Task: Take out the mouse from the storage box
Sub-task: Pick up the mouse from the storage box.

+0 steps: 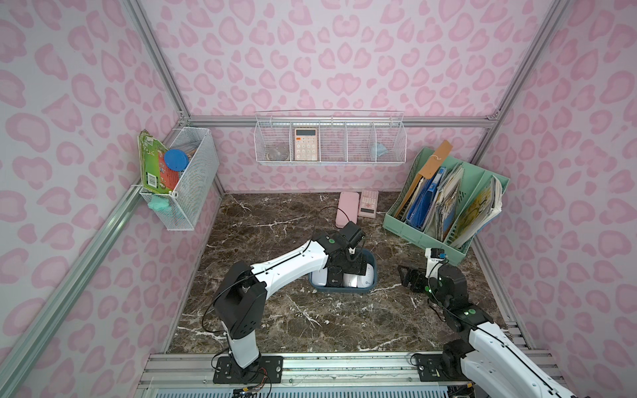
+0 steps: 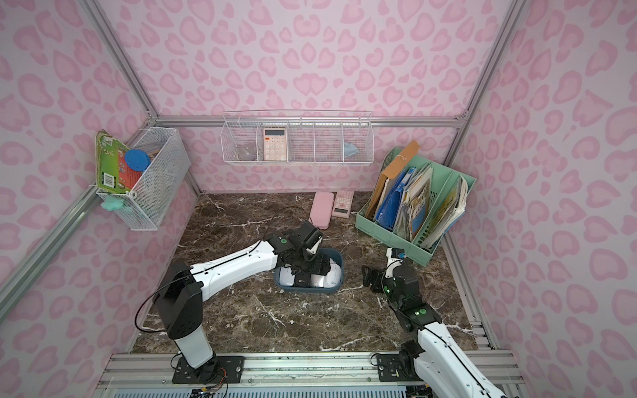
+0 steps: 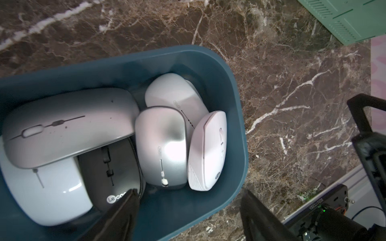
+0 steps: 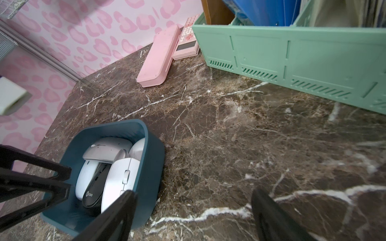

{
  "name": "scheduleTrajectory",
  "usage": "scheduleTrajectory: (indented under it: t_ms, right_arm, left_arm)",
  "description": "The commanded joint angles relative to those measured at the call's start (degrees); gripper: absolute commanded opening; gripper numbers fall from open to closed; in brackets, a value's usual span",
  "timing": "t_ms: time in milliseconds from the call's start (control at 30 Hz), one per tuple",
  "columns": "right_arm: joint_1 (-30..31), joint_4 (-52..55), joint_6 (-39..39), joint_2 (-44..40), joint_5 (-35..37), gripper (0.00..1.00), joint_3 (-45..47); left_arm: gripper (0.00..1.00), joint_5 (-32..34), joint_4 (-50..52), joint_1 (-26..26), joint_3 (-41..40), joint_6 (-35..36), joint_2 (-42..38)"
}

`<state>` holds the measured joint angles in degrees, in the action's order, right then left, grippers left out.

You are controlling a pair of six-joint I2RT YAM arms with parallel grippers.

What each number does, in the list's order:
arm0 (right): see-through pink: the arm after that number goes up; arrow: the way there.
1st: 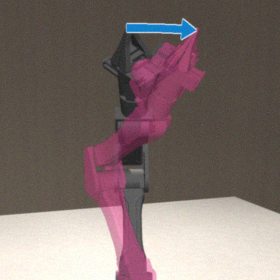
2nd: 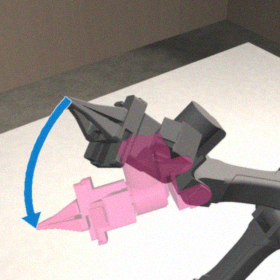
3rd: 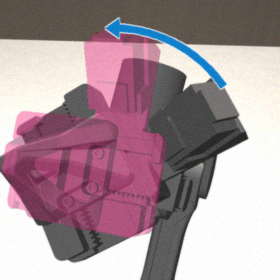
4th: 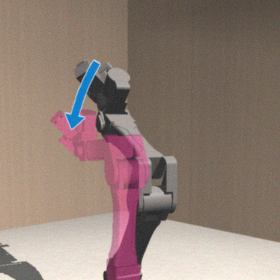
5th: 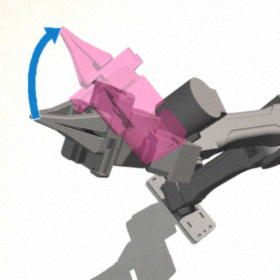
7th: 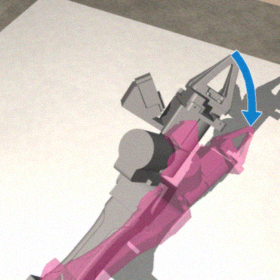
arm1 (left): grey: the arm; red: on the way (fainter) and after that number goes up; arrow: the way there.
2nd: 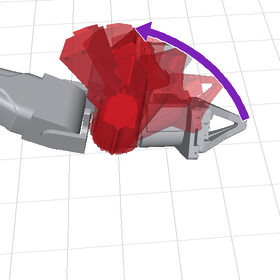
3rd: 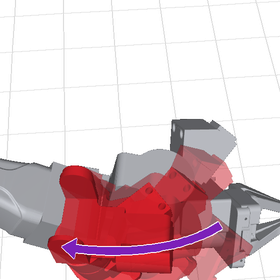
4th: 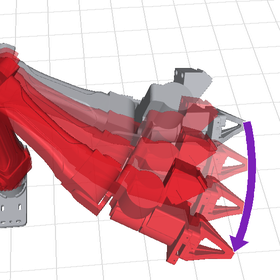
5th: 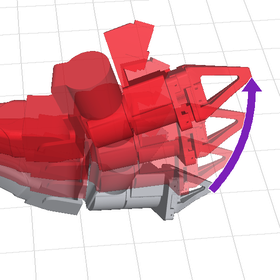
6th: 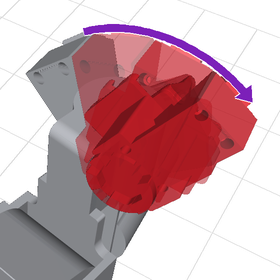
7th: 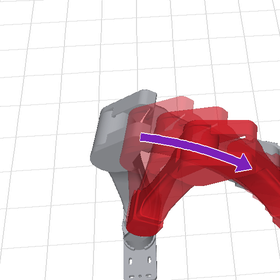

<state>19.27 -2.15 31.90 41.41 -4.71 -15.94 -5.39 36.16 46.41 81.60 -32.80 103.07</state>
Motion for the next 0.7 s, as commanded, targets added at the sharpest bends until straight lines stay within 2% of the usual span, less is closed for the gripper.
scheduleTrajectory:
  t_ms: [0,567,667]
  right_arm:
    - [0.0,-0.1,-0.2,-0.3,0.1,0.89,-0.2]
    - [0.0,-1.8,0.8,-0.8,-2.0,0.89,2.5]
    - [0.0,-1.8,0.8,-1.0,-1.7,0.89,2.5]
  left_arm:
    - [0.76,-2.6,1.7,0.1,1.4,0.8,1.9]
    - [0.49,-6.5,-1.0,1.1,3.0,0.6,8.6]
    - [0.48,-6.9,-1.8,1.1,2.7,0.5,9.4]
